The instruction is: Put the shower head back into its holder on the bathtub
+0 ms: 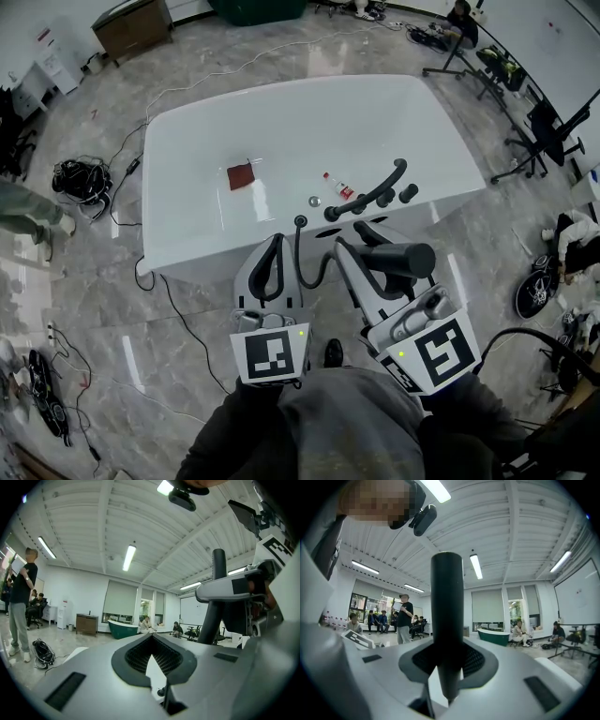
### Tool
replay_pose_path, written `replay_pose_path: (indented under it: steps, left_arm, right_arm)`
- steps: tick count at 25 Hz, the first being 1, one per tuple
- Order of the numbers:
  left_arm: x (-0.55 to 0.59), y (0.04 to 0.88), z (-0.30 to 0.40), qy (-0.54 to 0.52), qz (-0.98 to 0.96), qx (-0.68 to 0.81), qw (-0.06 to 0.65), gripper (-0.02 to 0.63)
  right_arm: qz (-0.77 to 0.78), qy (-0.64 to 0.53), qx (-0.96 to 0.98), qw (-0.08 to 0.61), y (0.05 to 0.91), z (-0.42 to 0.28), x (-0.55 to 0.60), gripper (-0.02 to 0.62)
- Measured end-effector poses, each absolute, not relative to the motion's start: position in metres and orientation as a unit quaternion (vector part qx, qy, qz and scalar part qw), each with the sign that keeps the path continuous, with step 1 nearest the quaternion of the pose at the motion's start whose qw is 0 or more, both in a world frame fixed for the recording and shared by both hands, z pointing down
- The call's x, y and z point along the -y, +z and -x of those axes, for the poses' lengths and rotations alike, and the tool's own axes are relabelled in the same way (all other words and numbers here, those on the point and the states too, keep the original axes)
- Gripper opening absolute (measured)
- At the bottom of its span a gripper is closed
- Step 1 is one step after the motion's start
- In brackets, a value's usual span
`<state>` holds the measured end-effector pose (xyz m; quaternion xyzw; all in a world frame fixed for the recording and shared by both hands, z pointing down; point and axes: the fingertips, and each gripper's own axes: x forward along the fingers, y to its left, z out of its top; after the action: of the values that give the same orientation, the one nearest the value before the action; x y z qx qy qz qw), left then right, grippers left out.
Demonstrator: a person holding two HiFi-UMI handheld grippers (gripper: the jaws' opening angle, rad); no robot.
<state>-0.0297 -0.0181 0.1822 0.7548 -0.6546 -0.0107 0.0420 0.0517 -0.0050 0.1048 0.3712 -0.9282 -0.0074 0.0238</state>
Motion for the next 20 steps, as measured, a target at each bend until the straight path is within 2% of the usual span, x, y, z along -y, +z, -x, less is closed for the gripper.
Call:
replay_pose_path:
  steps: [20]
  left_arm:
    - [0.024, 0.173, 0.023, -0.033, -0.762, 0.646, 0.038, 0.002]
  right_arm:
    - [-0.372, -0.036, 0.927, 0.014, 0.08, -0.049, 0.0, 0.112]
